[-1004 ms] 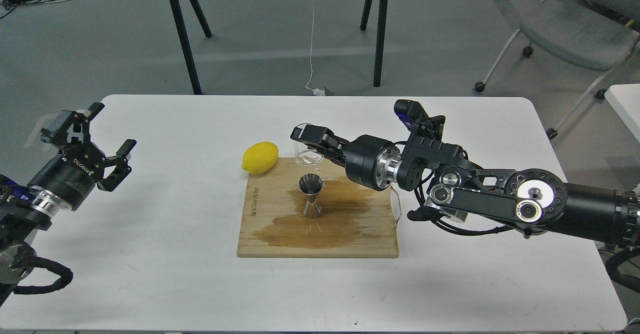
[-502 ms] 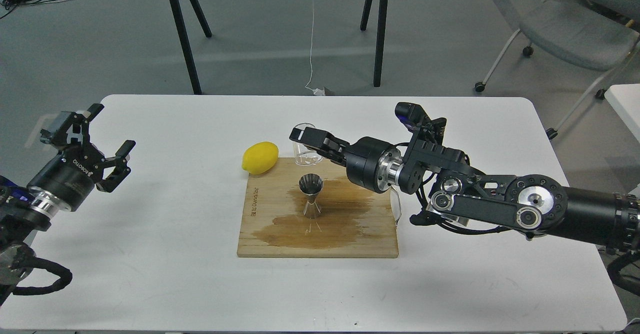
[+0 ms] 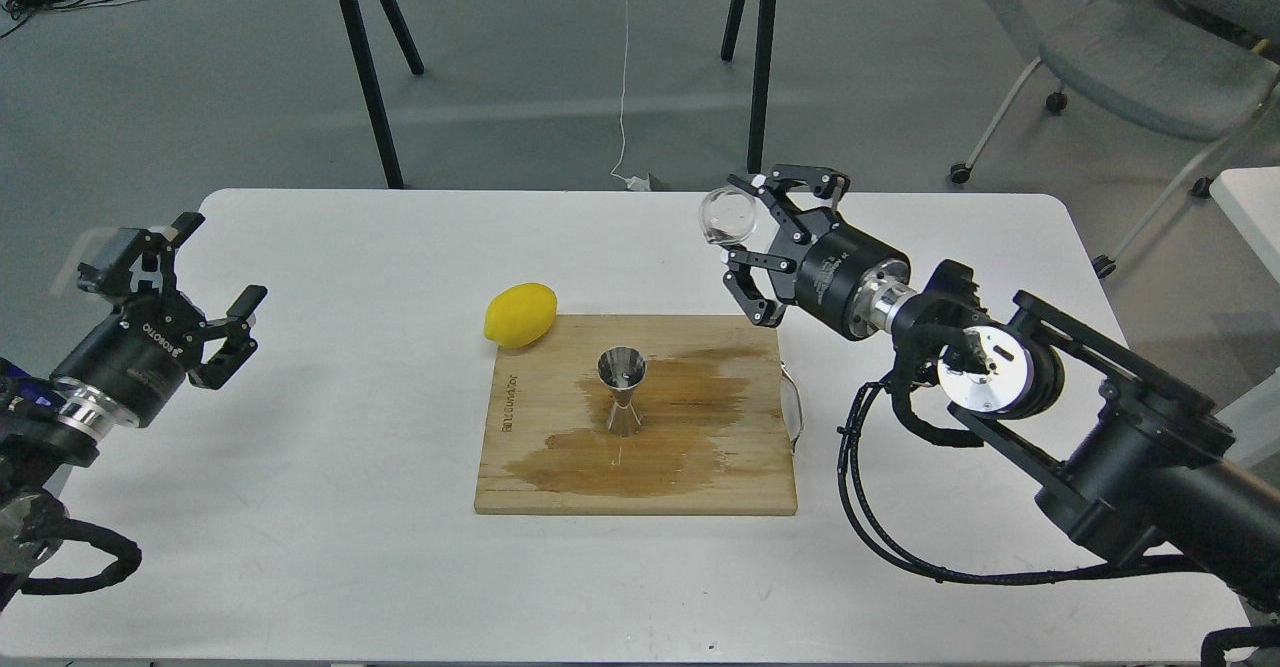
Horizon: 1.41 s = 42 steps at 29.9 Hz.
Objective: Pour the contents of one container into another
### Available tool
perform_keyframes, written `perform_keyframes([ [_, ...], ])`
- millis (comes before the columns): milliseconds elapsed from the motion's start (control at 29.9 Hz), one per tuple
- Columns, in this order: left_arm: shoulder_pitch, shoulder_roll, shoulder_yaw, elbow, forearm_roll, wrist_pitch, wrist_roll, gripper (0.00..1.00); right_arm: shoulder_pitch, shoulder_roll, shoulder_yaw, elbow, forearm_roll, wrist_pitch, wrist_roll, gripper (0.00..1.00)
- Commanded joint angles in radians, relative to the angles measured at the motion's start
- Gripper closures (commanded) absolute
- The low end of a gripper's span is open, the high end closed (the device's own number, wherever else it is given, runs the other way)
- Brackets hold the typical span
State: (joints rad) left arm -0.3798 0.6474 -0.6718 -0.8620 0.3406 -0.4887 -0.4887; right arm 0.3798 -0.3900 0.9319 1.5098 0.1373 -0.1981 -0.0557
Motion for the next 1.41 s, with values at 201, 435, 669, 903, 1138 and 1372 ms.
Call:
perform_keyframes([
  [201, 0.004, -0.003, 0.000, 0.000, 0.000, 0.000, 0.000, 0.01, -0.309, 0.000, 0.369, -0.006, 0.349, -0.135, 0.001, 0.56],
  [435, 0.004, -0.006, 0.000, 0.000, 0.000, 0.000, 0.000, 0.01, -0.381, -0.001, 0.481, -0.013, 0.513, -0.291, 0.008, 0.56],
  [669, 0.005, -0.014, 0.000, 0.000, 0.000, 0.000, 0.000, 0.01, -0.363, 0.016, 0.504, -0.118, 0.515, -0.291, 0.027, 0.56],
  [903, 0.005, -0.014, -0.002, 0.000, -0.002, 0.000, 0.000, 0.01, -0.289, 0.014, 0.458, -0.258, 0.472, -0.291, 0.028, 0.55],
  [1138, 0.007, -0.015, 0.000, 0.000, 0.000, 0.000, 0.000, 0.01, -0.243, 0.007, 0.378, -0.358, 0.444, -0.291, 0.020, 0.55],
  [1372, 0.013, -0.015, -0.002, 0.001, 0.000, 0.000, 0.000, 0.01, -0.213, 0.014, 0.355, -0.424, 0.423, -0.291, 0.004, 0.53],
])
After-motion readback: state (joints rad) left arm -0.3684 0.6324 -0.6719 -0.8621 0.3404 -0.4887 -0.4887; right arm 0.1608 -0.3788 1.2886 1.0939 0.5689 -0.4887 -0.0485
